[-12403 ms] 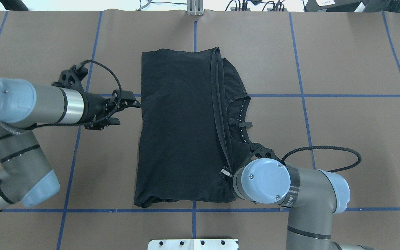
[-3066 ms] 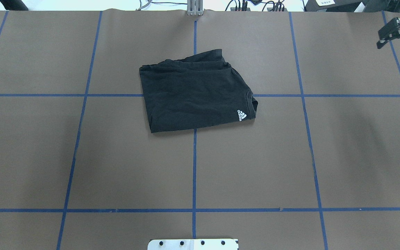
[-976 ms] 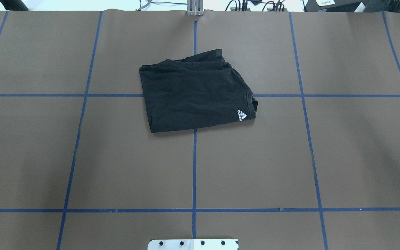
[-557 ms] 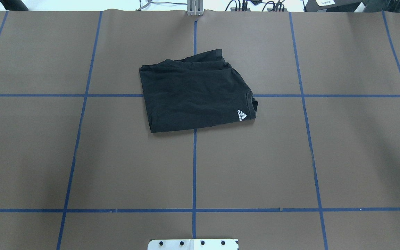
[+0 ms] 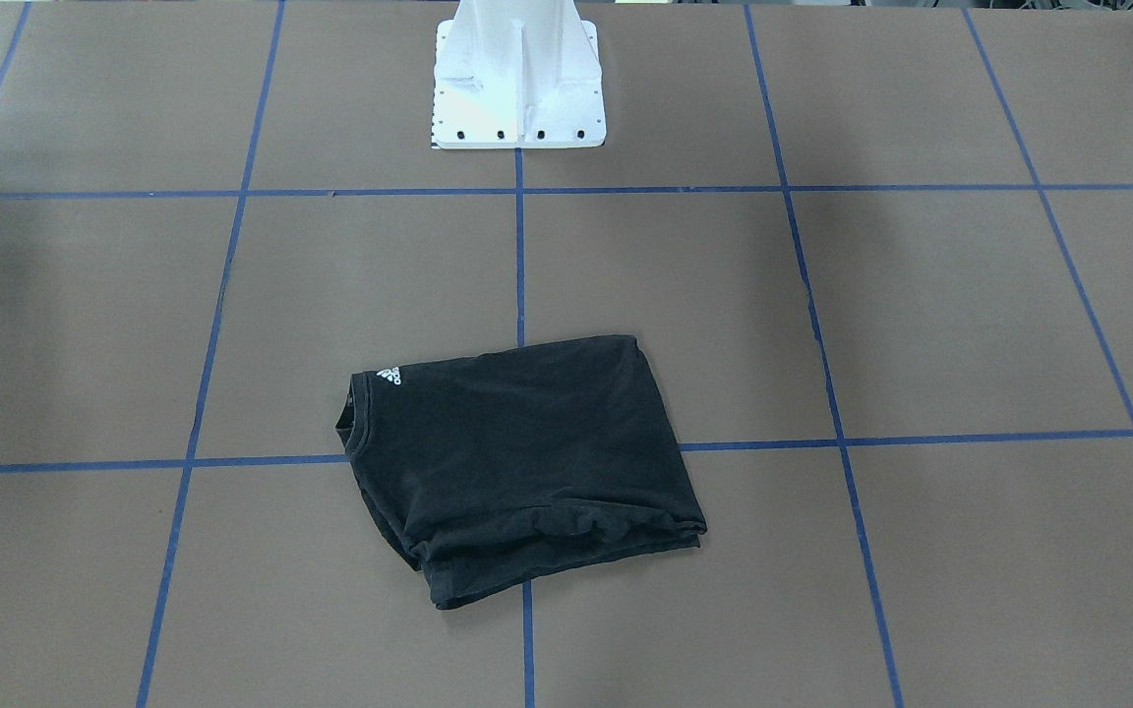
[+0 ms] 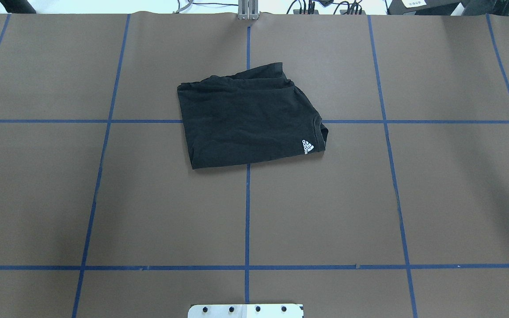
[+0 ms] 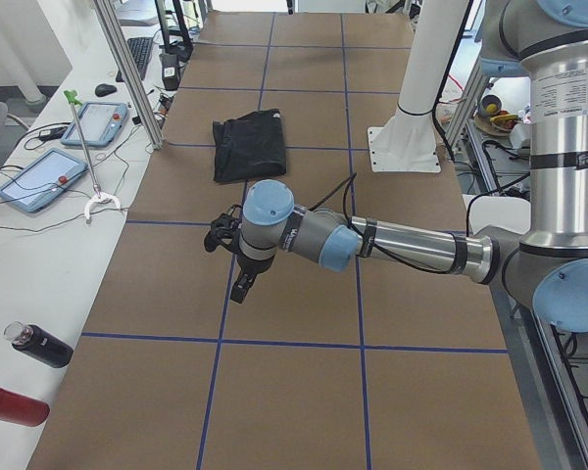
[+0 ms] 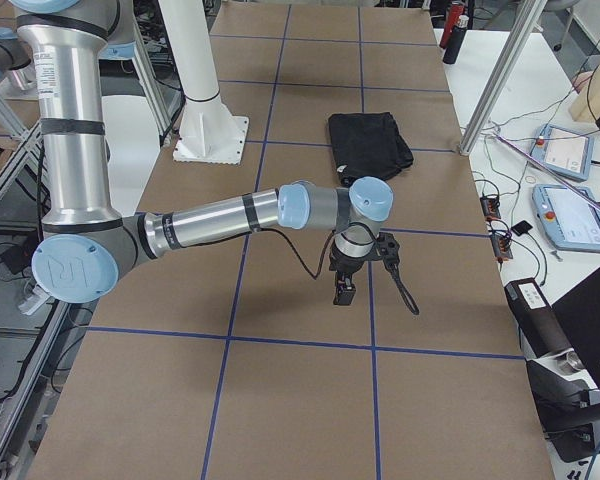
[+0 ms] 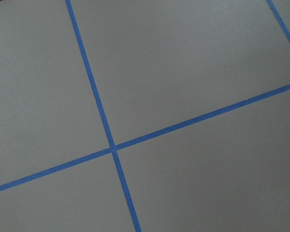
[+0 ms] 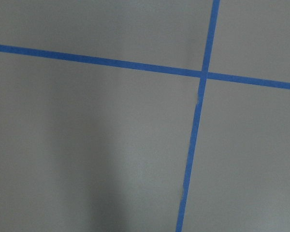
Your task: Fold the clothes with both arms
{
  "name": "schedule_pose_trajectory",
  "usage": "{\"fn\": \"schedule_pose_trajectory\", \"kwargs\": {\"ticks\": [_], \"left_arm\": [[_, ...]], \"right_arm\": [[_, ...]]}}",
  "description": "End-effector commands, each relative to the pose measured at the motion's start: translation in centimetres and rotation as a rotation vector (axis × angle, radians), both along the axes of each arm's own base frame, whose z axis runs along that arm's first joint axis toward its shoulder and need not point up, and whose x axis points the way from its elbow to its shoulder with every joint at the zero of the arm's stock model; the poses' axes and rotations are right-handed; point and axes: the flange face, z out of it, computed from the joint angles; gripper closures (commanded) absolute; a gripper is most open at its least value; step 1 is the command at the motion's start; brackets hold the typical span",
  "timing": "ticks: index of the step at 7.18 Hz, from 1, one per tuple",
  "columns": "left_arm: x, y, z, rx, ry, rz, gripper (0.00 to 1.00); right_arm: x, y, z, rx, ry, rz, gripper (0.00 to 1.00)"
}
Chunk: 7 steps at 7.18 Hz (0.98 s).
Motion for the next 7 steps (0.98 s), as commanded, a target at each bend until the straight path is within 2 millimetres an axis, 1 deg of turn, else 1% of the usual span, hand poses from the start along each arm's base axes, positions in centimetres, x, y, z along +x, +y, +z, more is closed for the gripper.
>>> {"fn": "schedule_pose_trajectory", "kwargs": {"ticks": [1,3,4,6,7], "left_arm": [[0.0,-0.1,-0.3,0.009,0.003,0.002,0.00],[0.0,0.4,-0.7,0.019,0.004,0.001,0.00],[0.0,0.7,-1.5,0.035,0.005,0.001,0.00],[0.0,0.8,-1.6,0.036,0.005,0.001,0.00],[0.0,0.8,-1.4,0.031,0.004,0.002,0.00]], "right_arm": [[0.1,0.0,0.2,-0.007,-0.006,0.006,0.00],[0.1,0.3,0.2,-0.008,-0.006,0.007,0.00],[0.1,0.4,0.2,-0.005,-0.005,0.006,0.00],[0.2,0.7,0.7,-0.016,-0.002,0.006,0.00],[0.2,0.7,0.6,-0.012,-0.002,0.005,0.00]]}}
